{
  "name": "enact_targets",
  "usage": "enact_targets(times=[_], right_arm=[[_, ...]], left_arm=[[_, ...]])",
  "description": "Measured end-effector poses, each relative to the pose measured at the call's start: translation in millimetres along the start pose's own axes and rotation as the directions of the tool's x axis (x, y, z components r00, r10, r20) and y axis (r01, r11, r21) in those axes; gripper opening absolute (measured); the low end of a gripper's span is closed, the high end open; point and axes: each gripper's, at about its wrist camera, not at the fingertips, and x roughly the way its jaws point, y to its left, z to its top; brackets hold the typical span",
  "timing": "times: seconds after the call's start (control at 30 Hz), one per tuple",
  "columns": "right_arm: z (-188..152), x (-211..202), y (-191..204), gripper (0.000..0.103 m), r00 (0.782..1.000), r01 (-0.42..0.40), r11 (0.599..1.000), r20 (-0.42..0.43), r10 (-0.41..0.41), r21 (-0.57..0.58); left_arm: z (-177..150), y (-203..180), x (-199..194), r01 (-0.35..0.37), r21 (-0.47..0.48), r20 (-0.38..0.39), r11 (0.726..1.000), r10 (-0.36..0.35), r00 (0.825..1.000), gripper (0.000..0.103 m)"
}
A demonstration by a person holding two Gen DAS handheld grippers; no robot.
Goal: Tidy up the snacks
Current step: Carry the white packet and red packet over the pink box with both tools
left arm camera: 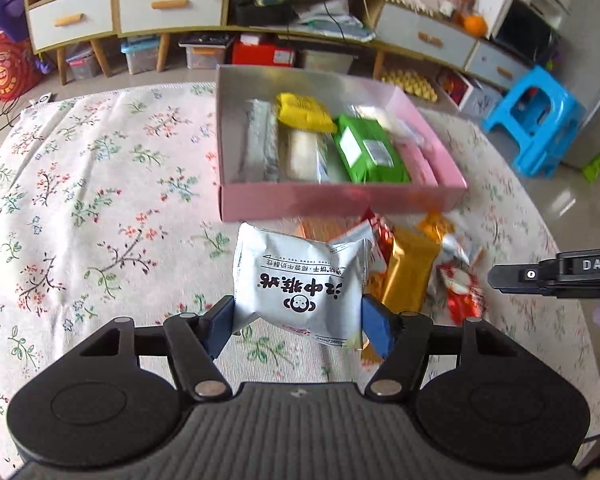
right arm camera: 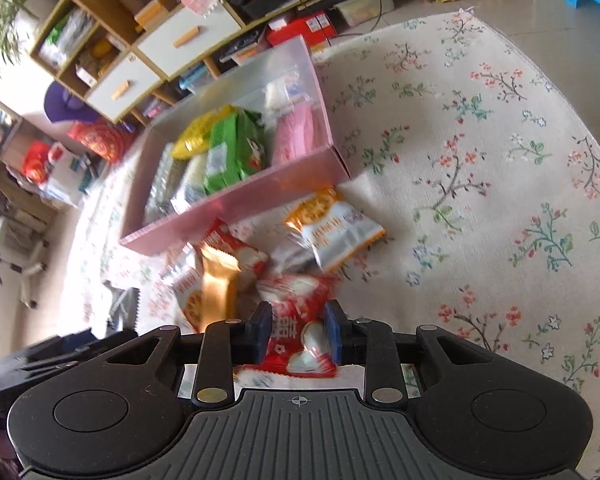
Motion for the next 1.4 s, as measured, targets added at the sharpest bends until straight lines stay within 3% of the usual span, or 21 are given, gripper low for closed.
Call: enact_targets(times=[0.1,0.2,0.43,0.63,0.67,0.9,1.2,1.4], right_arm=[[7.6,-3.7,0.8,0.024,1.000,-0.024,0.999,0.020,0.024,0.025],[12.5,-3.3,5.9,0.025,1.000,0.007,1.000,0.028,-0.007,-0.003],[-5.3,26.3,20.2,0.039,0.988,0.118,0.981,-0.084,-0.132,-0.151],[-14.6,44.2,24.0,0.038,0.975,0.188,0.959,-0.073,-0.208,-0.213],[-14.7,43.4,24.0,0.026,0.976,0.193,0.958,-0.059,-0.209,-0.211],[-7.4,28.4,9.8,0.024,0.985,0.163,0.980,-0.034,-0.167,-0.112],[17.0,-4.3,1.2,0.024,1.000,-0.008,0.999,0.020,0.007,0.047],[46.1,6.9,3.6,0.024,0.999,-0.037,0.992,0.038,0.033,0.118]], left_arm=[[5.9,-0.3,1.0,0.004,-0.019,0.015,1.000,-0.003,1.000,0.063],[10.7,-0.3,2.4,0.003,-0.029,0.025,1.000,-0.003,1.000,0.063],[10.2,-8.8,7.8,0.017,-0.007,0.007,1.000,-0.017,1.000,0.064],[5.6,-11.8,9.8,0.014,0.009,-0.009,1.000,-0.014,1.000,0.064],[4.9,-11.5,9.4,0.013,0.009,-0.010,1.000,-0.013,1.000,0.064],[5.4,-7.9,5.7,0.005,-0.004,-0.002,1.000,-0.005,1.000,0.064],[17.8,-5.4,6.9,0.022,-0.048,0.002,0.999,-0.022,1.000,0.064],[43.1,-2.5,19.6,-0.030,-0.033,0.028,0.999,0.031,0.999,0.064]])
